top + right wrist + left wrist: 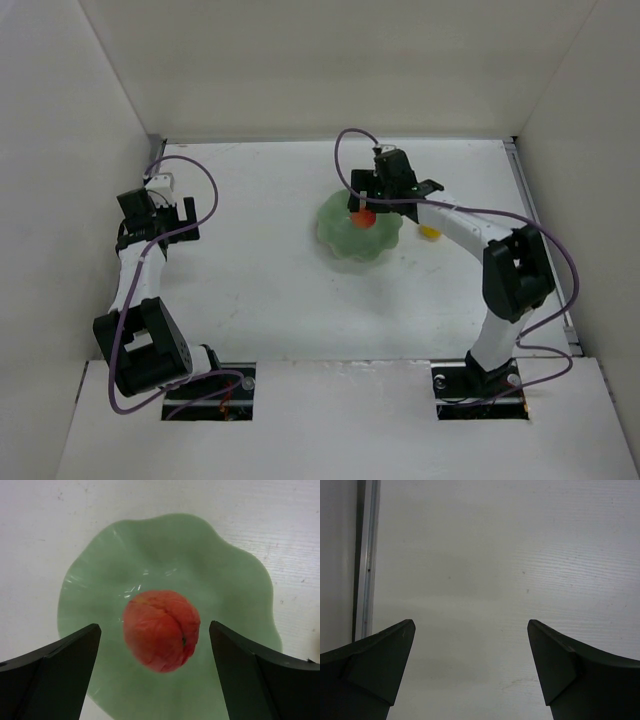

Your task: Place and organize the fake fruits in the fruit bowl

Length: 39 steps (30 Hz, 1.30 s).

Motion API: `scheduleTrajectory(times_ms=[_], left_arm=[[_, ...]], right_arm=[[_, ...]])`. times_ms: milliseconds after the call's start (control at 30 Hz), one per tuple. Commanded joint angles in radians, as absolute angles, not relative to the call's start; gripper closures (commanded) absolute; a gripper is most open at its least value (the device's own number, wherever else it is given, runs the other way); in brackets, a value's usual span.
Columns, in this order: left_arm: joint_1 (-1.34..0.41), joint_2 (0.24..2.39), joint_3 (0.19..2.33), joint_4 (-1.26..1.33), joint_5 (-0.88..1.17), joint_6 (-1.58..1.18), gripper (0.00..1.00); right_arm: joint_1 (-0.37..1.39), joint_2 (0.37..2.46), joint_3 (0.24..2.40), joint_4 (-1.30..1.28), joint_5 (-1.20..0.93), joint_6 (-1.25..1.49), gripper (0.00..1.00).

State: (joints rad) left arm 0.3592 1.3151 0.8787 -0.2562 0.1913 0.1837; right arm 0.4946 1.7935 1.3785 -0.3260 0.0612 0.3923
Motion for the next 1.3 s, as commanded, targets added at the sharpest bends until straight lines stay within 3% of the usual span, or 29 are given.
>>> scheduleTrajectory(times_ms=[0, 267, 500, 867, 1067, 1267], left_arm=[[0.366, 1.279, 0.868, -0.213, 0.201, 0.195, 0.0], [0.366, 1.285, 0.868, -0.213, 0.204, 0.195, 0.0], [0.361, 1.289, 0.867, -0.213, 0.201, 0.204, 0.0], [0.37, 1.275, 0.865, -0.216, 0.201, 0.206, 0.0], [0.377, 1.276, 0.862, -0.215, 0.201, 0.206, 0.0], [0.372, 1.285, 0.868, -0.216, 0.201, 0.206, 0.0]], right_arm=[[0.492, 1.721, 1.439, -0.314, 0.04, 0.361, 0.0], [0.328, 1.612, 1.361, -0.348, 0.144, 0.377, 0.0], [0.183, 1.709, 1.304, -0.413, 0.199, 0.368, 0.0], [0.14, 1.842, 1.281, -0.376, 0.181, 0.39, 0.0], [0.139, 1.816, 1.22, -0.37, 0.158, 0.385, 0.2], [0.134, 1.79, 1.175, -0.359, 0.126, 0.391, 0.6]])
